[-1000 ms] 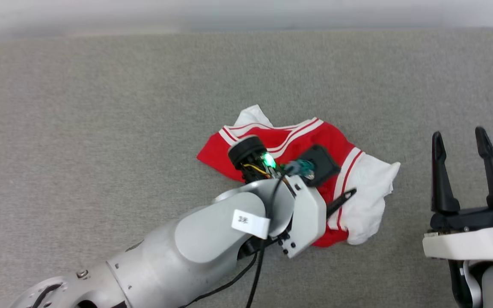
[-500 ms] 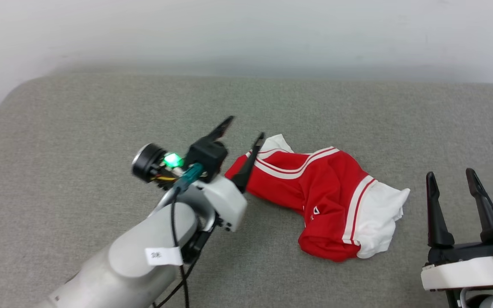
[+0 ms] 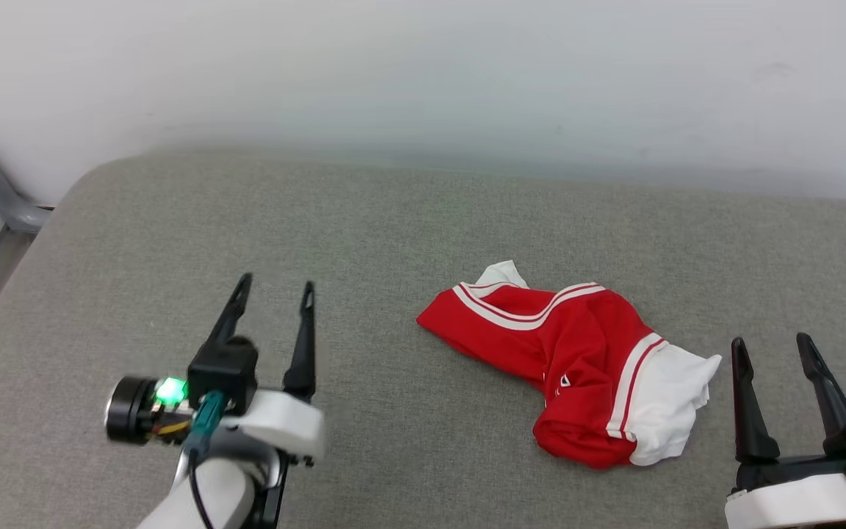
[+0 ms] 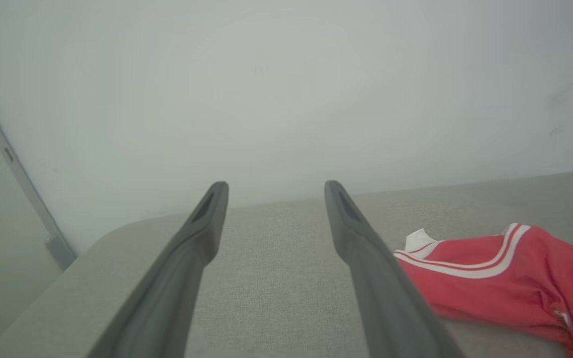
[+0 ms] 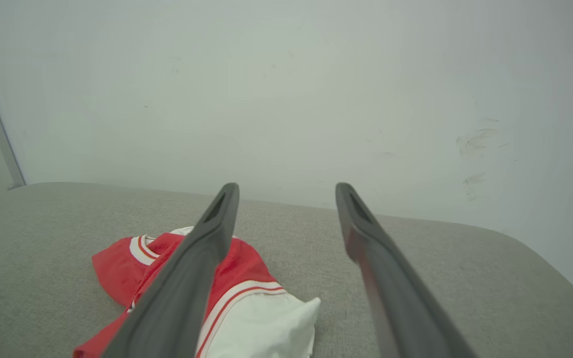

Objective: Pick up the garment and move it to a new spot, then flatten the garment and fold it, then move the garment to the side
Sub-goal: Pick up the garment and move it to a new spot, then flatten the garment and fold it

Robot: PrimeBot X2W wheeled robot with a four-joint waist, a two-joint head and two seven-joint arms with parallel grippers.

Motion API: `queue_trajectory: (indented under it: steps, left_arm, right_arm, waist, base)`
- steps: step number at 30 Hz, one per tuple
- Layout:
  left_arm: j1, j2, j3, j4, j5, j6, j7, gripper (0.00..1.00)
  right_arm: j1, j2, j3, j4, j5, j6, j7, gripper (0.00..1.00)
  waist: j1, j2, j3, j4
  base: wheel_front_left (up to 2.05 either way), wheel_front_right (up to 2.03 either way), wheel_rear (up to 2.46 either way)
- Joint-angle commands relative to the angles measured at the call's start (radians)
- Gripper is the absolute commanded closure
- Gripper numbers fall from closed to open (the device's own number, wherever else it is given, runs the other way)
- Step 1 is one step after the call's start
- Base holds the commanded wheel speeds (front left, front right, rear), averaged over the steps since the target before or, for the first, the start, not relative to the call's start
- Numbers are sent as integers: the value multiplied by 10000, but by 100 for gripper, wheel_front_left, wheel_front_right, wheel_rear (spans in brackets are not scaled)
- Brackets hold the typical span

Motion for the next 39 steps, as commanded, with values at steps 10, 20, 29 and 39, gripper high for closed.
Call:
queue_trajectory:
  steps: [10,20,29,39]
  left_arm:
    - [2461,-716,2249,-714,1428,-218,-24,0]
    - [3563,-1655,3308,-754,2410,-1377,-25,0]
    - [4095,-2233,4073,-544,2850,-2152,-25,0]
    - [4314,-2795,4865,-257,3516,-2801,-26,0]
  right_arm:
    - [266,20,-83,231,113,-7,-28,0]
    - [471,20,-85,533,80,-8,-28,0]
    - [668,20,-94,713,172,-8,-28,0]
    - [695,20,-125,834,295,-7,-28,0]
  waist:
    - [1,0,-320,21]
    - [1,0,-550,-75]
    - [1,0,-651,-135]
    - [1,0,-654,-156]
  base:
    - [0,0,0]
    - [0,0,0]
    - [0,0,0]
    - [0,0,0]
